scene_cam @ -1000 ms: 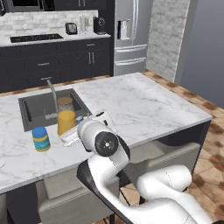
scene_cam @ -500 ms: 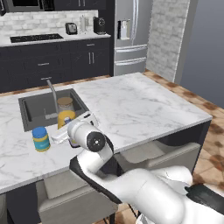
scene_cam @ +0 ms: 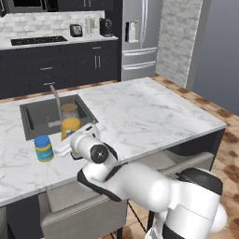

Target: Move the mayonnaise and condiment bottle from the cabinet to the dining counter.

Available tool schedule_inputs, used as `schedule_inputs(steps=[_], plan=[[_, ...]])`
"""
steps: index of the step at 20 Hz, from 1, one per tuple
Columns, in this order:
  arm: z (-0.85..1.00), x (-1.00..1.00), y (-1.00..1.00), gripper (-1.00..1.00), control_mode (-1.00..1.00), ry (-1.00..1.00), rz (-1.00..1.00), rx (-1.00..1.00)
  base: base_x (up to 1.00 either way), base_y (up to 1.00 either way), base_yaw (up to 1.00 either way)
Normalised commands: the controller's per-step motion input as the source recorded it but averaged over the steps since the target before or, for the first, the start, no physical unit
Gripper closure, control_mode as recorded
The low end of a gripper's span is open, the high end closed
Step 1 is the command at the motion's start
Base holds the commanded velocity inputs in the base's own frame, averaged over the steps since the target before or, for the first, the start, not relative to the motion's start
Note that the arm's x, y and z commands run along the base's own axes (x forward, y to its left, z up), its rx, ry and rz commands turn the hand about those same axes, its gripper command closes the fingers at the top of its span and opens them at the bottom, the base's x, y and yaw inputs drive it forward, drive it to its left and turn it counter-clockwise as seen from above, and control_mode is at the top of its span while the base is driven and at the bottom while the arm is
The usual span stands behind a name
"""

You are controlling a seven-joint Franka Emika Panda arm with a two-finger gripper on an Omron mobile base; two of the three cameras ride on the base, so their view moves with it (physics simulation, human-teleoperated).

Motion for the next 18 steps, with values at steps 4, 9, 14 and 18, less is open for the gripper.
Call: schedule_inputs(steps=[4,9,14,18], plan=[[-0.32,0.13,0.31,1.0,-1.0,0.03,0.0,0.0,0.0,0.0,0.0],[-0.23,0.14,0.19,1.0,-1.0,0.01,0.0,0.0,0.0,0.0,0.0],[-0.21,0.09,0.04,1.0,-1.0,0.01,0.0,0.0,0.0,0.0,0.0],[-0.05,0.06,0.0,1.0,-1.0,0.01,0.0,0.01,0.0,0.0,0.0]])
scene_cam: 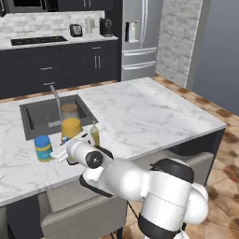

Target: Move the mayonnaise and condiment bottle from the cabinet to the dining counter.

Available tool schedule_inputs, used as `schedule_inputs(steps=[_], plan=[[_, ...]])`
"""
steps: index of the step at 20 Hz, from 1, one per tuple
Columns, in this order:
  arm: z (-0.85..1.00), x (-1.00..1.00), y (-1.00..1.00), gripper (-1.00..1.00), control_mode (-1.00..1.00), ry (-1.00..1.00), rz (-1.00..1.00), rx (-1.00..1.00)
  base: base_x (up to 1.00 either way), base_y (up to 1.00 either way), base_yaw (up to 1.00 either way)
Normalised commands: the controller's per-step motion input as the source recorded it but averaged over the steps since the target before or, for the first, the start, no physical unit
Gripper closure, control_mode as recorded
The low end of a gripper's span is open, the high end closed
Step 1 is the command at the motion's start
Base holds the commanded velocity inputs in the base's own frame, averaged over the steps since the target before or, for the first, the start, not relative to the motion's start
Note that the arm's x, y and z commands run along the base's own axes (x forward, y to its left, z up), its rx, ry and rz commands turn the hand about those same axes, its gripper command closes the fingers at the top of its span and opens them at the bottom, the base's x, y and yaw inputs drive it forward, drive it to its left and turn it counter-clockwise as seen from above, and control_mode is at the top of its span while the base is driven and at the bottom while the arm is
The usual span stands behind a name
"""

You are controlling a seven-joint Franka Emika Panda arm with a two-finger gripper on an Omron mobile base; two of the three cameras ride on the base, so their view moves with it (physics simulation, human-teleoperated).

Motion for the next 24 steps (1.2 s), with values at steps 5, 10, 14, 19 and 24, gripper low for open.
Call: schedule_inputs(steps=[5,10,14,19,24], plan=[[-0.04,0.16,0.0,1.0,-1.0,0.03,0.0,0.04,0.0,0.0,0.0],[-0.07,0.26,0.0,1.0,-1.0,0.07,0.0,0.06,0.0,0.0,0.0],[-0.18,0.21,0.0,1.0,-1.0,0.12,0.0,0.06,0.0,0.0,0.0],[-0.27,0.12,0.0,1.0,-1.0,0.11,0.0,0.06,0.0,0.0,0.0],[-0.24,0.21,-0.01,1.0,-1.0,0.03,0.0,0.05,0.0,0.0,0.0]])
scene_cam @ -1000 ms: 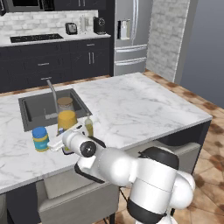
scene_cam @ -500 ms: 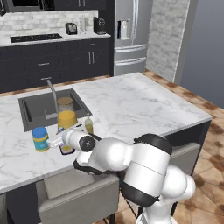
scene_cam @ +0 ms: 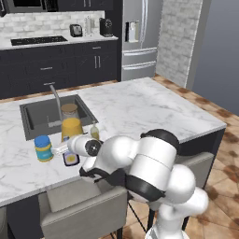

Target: Move the mayonnaise and condiment bottle from the cabinet to the dining counter.

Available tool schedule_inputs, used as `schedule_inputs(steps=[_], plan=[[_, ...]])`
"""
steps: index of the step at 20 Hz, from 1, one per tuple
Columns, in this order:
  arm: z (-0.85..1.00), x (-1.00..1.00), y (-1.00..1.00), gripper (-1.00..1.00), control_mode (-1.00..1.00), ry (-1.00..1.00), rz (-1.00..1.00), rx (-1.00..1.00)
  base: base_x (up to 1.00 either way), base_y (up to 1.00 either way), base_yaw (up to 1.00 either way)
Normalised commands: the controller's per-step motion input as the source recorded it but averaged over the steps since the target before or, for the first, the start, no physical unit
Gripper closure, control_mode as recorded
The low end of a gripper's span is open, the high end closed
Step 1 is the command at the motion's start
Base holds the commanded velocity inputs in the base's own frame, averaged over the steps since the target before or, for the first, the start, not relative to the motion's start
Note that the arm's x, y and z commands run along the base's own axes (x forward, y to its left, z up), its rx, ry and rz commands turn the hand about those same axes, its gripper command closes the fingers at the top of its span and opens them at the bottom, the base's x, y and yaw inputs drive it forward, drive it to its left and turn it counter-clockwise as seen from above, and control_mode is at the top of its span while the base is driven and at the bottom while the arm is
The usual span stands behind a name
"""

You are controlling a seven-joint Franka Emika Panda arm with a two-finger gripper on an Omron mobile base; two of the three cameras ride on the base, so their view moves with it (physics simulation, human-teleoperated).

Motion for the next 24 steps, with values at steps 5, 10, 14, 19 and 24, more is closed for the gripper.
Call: schedule_inputs(steps=[5,10,14,19,24], plan=[[-0.13,0.15,0.0,1.0,-1.0,-0.02,0.02,0.04,0.0,0.0,0.0],[-0.3,0.01,0.0,1.0,-1.0,-0.07,0.02,0.02,0.0,0.0,0.0],[-0.41,0.0,0.0,1.0,-1.0,-0.11,0.03,0.02,0.0,0.0,0.0],[-0.33,0.0,0.0,1.0,-1.0,-0.1,0.04,0.05,0.0,0.0,0.0],[-0.28,0.05,0.0,1.0,-1.0,-0.04,0.04,0.07,0.0,0.0,0.0]])
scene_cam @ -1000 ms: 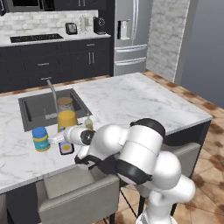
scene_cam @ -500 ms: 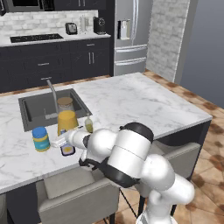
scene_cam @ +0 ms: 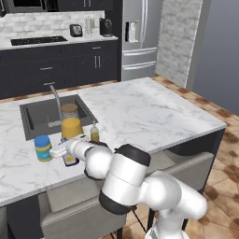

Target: Move the mayonnaise and condiment bottle from the cabinet to the dining counter.

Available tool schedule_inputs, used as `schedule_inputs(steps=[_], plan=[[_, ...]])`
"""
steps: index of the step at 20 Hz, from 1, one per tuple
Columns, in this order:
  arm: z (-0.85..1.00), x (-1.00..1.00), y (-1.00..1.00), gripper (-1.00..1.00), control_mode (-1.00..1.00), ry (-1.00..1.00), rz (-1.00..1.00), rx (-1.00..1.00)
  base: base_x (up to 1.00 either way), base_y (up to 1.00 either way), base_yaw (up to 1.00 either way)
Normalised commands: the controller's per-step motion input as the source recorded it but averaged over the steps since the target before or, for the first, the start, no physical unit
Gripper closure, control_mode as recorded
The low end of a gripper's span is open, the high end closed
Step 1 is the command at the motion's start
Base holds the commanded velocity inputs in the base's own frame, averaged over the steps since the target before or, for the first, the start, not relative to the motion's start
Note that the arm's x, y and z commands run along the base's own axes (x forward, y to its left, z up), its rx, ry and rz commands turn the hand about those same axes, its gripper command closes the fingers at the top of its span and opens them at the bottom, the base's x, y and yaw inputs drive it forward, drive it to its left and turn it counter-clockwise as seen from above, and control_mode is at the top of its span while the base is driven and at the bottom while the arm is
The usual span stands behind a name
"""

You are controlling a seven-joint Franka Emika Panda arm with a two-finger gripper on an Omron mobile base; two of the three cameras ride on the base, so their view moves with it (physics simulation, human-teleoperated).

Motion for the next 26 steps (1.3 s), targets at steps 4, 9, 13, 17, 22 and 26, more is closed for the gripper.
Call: schedule_inputs(steps=[4,9,13,17,22,26], plan=[[-0.36,0.0,0.0,1.0,-1.0,-0.01,0.04,0.07,0.0,0.0,0.0],[-0.43,0.0,-0.02,1.0,-1.0,0.0,0.03,0.05,0.0,0.0,0.0],[-0.41,0.0,-0.09,-1.0,-1.0,0.0,0.03,0.06,0.0,0.0,0.0],[-0.4,0.0,-0.15,-1.0,-1.0,0.0,0.04,0.06,0.0,0.0,0.0],[-0.37,-0.31,-0.36,-1.0,-1.0,-0.01,0.07,0.08,0.0,0.0,0.0],[-0.39,-0.52,-0.42,-1.0,-1.0,-0.02,0.08,0.08,0.0,0.0,0.0]])
